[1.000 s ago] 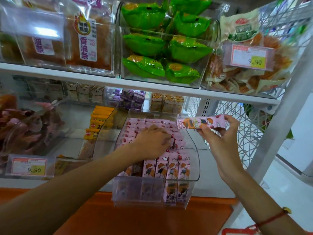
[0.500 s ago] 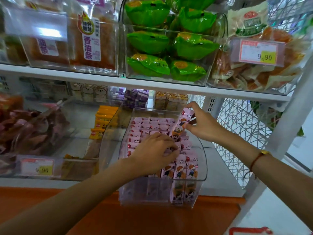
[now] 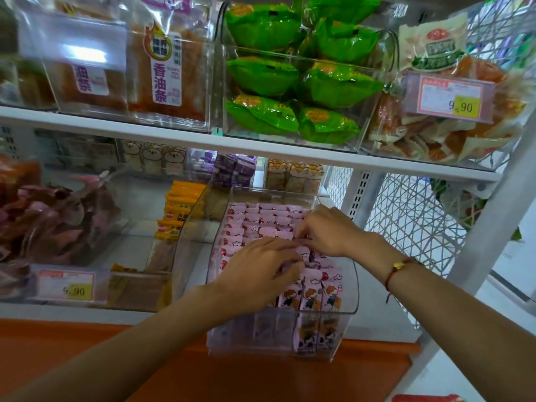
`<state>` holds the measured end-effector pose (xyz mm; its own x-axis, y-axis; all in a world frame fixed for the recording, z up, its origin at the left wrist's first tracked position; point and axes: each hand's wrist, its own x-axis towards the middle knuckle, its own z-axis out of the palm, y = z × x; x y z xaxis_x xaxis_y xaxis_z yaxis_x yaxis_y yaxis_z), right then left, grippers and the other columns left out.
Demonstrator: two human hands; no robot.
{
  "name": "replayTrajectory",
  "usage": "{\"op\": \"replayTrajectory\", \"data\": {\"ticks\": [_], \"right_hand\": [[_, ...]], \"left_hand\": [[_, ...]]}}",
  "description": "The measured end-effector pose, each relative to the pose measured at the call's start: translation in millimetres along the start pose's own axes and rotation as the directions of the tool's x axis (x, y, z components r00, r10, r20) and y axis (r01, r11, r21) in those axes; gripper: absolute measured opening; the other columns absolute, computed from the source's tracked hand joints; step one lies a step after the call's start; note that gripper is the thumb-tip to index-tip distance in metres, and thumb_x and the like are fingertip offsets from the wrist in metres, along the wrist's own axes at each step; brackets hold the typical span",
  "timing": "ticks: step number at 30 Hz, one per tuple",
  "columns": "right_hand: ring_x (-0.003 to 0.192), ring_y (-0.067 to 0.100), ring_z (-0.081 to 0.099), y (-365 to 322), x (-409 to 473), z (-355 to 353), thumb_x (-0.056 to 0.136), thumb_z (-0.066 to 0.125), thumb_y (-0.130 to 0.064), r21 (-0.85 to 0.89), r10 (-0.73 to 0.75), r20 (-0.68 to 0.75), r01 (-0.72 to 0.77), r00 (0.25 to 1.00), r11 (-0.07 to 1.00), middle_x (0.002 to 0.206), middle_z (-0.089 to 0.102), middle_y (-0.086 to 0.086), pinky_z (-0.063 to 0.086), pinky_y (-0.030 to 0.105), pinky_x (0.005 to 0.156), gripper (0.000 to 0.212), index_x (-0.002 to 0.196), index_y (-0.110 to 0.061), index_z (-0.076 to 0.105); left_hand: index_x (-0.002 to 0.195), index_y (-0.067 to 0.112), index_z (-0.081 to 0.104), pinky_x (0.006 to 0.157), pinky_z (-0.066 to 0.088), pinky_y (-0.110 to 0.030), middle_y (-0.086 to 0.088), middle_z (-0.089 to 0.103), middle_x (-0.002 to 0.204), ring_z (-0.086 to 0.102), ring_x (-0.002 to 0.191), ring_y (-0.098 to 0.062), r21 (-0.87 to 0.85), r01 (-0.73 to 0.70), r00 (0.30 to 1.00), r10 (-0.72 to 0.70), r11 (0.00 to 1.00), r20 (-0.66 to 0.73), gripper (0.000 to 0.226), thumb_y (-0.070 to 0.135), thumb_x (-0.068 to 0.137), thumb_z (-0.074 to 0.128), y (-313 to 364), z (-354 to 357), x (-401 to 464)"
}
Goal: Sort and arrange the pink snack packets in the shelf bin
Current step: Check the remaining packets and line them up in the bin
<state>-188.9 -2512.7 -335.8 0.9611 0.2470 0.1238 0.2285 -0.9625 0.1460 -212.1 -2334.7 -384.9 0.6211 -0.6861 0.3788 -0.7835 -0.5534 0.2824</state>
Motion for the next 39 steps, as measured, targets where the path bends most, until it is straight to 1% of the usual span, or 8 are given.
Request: {"op": "replayTrajectory", "data": {"ticks": [4,8,15,21,26,30,35,39], "right_hand": [[0.106,0.018,0.056,1.8,1.6,-10.3,0.094,0.053,-0.020,0.043,-0.050,0.117,0.046,0.992,0.998,0.115,0.067,-0.006,0.043,0.027,0.082,0.027,0.114,-0.028,0.068],[0.109,0.019,0.057,3.2,-10.6,-17.8,0.092,0.049,-0.012,0.144,-0.038,-0.048,0.045,0.998,0.989,0.121,0.065,-0.001,0.047,0.033,0.085,0.032,0.113,-0.024,0.069],[0.105,0.017,0.047,-3.1,-27.0,-7.3,0.085,0.065,-0.041,0.082,-0.012,-0.074,0.018,0.997,0.996,0.106,0.062,-0.005,0.035,0.028,0.078,0.020,0.098,-0.028,0.073],[0.108,0.015,0.046,-7.6,-30.4,-7.4,0.084,0.067,-0.025,0.215,0.116,-0.246,-0.062,0.962,0.975,0.111,0.063,-0.001,0.035,0.028,0.080,0.002,0.084,-0.024,0.066],[0.077,-0.005,0.055,-16.8,-43.2,-19.8,0.092,0.058,-0.014,0.705,0.451,-0.441,-0.012,0.776,0.709,0.084,0.058,-0.013,0.041,0.006,0.057,0.010,0.084,-0.018,0.052],[0.072,-0.010,0.059,-27.3,-61.0,-21.0,0.093,0.058,-0.014,0.868,0.689,-0.481,0.186,0.542,0.460,0.086,0.064,0.000,0.044,0.007,0.058,0.004,0.090,-0.011,0.057],[0.071,0.001,0.064,-33.3,-74.1,-15.1,0.091,0.061,-0.018,0.982,0.743,-0.125,0.188,0.657,-0.001,0.082,0.068,-0.003,0.051,0.014,0.066,0.011,0.095,-0.009,0.060],[0.068,0.000,0.065,-42.1,-76.9,-9.5,0.089,0.063,-0.021,0.988,0.690,-0.028,0.126,0.724,-0.092,0.071,0.070,-0.006,0.053,0.016,0.069,0.015,0.096,-0.008,0.060]], "left_hand": [[0.132,0.028,0.054,0.107,0.027,-0.024,0.011,0.048,0.141,0.037,0.129,-0.006,0.016,0.016,0.999,-0.016,1.000,-0.052,0.036,0.037,0.100,0.040,2.0,-2.6,-5.2],[0.131,0.029,0.053,0.101,0.027,-0.020,0.013,0.054,0.134,0.041,0.124,-0.005,0.003,0.002,0.998,-0.001,1.000,-0.061,0.033,0.031,0.100,0.041,3.1,-8.2,-5.5],[0.145,0.031,0.034,0.105,0.026,-0.026,0.009,0.050,0.139,0.036,0.127,-0.008,0.039,-0.015,1.000,0.015,0.999,0.000,0.045,0.036,0.101,0.037,5.8,-0.3,-6.0],[0.139,0.031,0.044,0.102,0.031,-0.029,0.007,0.055,0.135,0.040,0.122,-0.011,0.030,-0.008,1.000,0.007,1.000,0.007,0.041,0.040,0.101,0.035,1.9,2.7,-4.6],[0.125,0.029,0.058,0.101,0.039,-0.030,0.009,0.061,0.125,0.051,0.114,-0.010,0.009,0.019,0.999,-0.018,1.000,-0.049,0.031,0.036,0.100,0.041,2.1,-1.4,-5.0],[0.115,0.029,0.059,0.067,0.053,-0.014,0.011,0.062,0.110,0.060,0.088,0.005,-0.483,0.199,0.926,-0.325,0.853,-0.192,0.020,0.026,0.096,0.052,6.3,-14.2,-1.5],[0.125,0.029,0.049,0.065,0.047,-0.004,0.021,0.053,0.113,0.055,0.095,0.014,-0.697,0.111,0.923,-0.333,0.708,-0.191,0.045,0.043,0.085,0.063,13.1,-29.9,-2.0],[0.118,0.027,0.056,0.074,0.051,-0.012,0.018,0.061,0.111,0.059,0.096,0.003,-0.623,0.134,0.947,-0.285,0.771,-0.150,0.043,0.041,0.079,0.069,13.1,-26.1,-5.8]]}}
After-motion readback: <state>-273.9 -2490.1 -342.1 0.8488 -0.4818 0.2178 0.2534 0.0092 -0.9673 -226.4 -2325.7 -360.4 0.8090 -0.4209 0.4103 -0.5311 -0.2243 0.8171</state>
